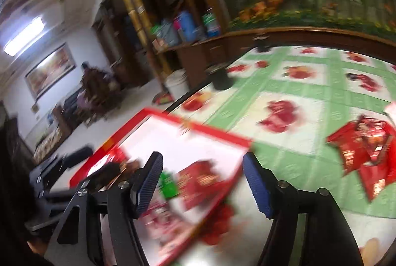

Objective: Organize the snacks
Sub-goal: 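Grasp the long red gold-print packet with the right tool while the left tool grasps a red square packet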

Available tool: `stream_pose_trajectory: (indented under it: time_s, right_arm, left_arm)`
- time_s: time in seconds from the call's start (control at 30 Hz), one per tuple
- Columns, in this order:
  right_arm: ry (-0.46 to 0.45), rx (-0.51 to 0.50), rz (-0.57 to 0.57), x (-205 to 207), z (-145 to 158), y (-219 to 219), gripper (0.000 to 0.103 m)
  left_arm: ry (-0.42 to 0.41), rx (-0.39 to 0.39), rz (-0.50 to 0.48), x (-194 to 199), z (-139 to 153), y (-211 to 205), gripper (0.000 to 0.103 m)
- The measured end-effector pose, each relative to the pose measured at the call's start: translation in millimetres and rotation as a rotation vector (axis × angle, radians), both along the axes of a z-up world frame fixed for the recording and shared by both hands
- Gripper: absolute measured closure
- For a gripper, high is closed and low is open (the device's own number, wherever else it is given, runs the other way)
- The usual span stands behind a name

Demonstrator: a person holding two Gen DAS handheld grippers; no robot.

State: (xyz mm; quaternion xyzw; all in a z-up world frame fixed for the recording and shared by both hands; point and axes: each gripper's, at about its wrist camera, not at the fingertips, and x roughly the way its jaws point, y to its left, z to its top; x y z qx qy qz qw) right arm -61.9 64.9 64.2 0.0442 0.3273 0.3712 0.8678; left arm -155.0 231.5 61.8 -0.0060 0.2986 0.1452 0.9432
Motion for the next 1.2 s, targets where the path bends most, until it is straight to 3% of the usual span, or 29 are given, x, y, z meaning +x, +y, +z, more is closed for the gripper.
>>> stream_pose_trajectory:
  time_s: [0.33,0.53,0.77,0.87,1.07,1.17,1.2]
  right_arm:
    - [0.035,0.049,-0.346,74.0,3.3,-125.5,0.033]
    - [0.019,-0.102,-0.428,92.1,-7.7,-174.3,0.031]
    - [0.115,-0.238,-0.416,106.8,-35.5,-182.5,0.030]
    - [0.097,-0.304,-0.414,107.8,-44.7,-168.3,0.030]
    - [0.166,-0.244,-0.429,122.2,-52.7,-175.2,0.026]
    - [0.149,-0.301,-0.440,121.7,-52.6,-173.2,0.035]
    - [0.147,-0.318,-0.447,121.3,-52.4,-173.3,0.044]
  left_arm:
    - [0.026,0.040,-0.070,4.0,-2.8,-29.7,0.025]
    - [0.036,0.068,-0.103,4.9,-4.7,-41.6,0.025]
    - [0.045,0.043,-0.107,10.0,-8.3,-45.7,0.025]
    - [0.046,0.048,-0.124,10.8,-9.0,-52.4,0.025]
    - [0.047,0.040,-0.182,13.4,-4.6,-71.4,0.025]
    - [0.050,0.048,-0.248,19.0,2.6,-89.4,0.025]
    - [0.052,0.053,-0.276,21.1,4.8,-96.8,0.025]
